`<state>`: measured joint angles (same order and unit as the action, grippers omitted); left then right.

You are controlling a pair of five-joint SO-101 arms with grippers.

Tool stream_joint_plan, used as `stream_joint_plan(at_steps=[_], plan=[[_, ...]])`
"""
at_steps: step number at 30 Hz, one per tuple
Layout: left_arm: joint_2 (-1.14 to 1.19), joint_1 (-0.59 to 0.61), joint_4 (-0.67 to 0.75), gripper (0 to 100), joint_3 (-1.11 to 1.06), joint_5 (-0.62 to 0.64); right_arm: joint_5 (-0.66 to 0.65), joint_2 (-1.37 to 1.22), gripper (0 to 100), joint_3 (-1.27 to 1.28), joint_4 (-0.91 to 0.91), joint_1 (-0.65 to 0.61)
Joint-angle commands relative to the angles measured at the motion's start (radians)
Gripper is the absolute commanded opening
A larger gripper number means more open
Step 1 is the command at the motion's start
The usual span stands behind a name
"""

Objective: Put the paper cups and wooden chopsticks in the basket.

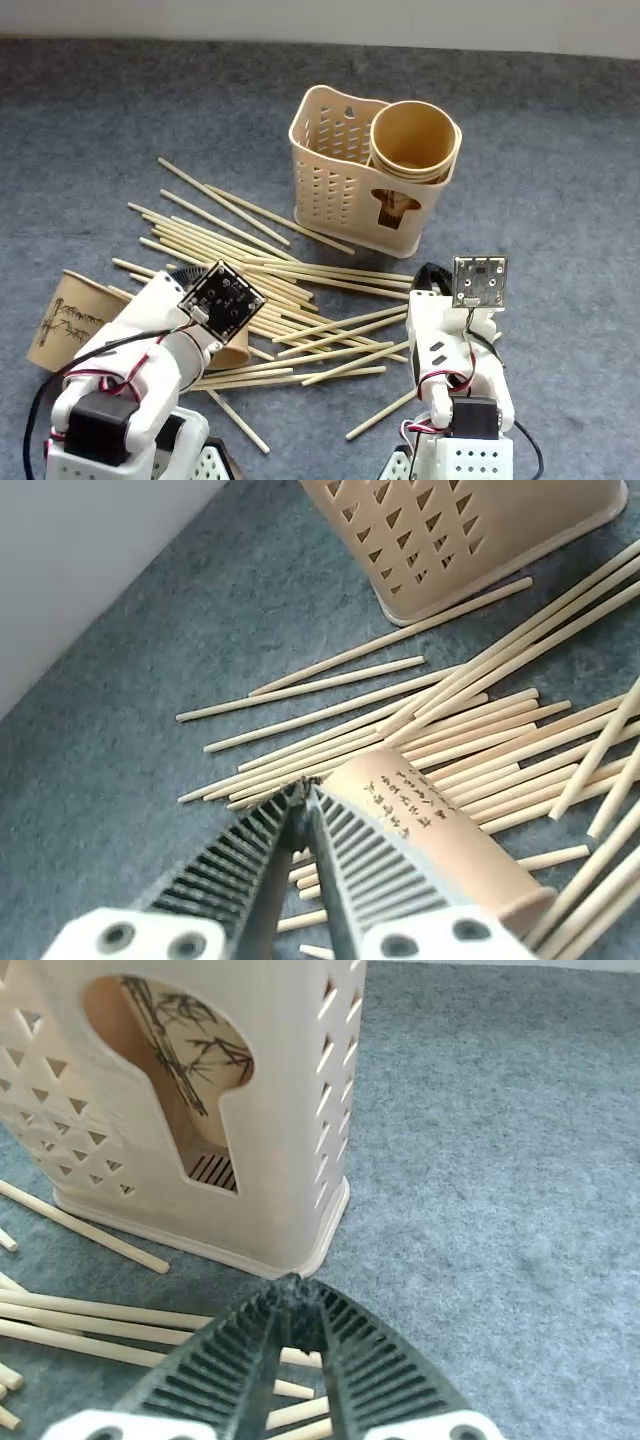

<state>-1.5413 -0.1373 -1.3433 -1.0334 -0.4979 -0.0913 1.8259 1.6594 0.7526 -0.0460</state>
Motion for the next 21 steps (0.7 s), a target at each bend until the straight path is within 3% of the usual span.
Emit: stream_joint_plan(at_steps=[1,3,8,14,21], plan=[[-0.007,0.016,-0.035,1,0.016,0.003,-0.017,0.012,0.5,-0.005,-0.024,0.001],[-0.007,0.007,-0.086,3,0.025,-0.009,-0.017,0.012,0.5,-0.005,-0.024,0.001],[-0.007,0.065,-0.242,21,0.108,-0.14,-0.017,0.012,0.5,-0.005,-0.024,0.001],[0.042,0.226,-0.279,21,0.137,-0.305,-0.017,0.012,0.5,-0.005,-0.024,0.001],[0.255,0.231,-0.318,21,0.139,-0.408,-0.018,0.012,0.5,-0.004,-0.024,0.001]])
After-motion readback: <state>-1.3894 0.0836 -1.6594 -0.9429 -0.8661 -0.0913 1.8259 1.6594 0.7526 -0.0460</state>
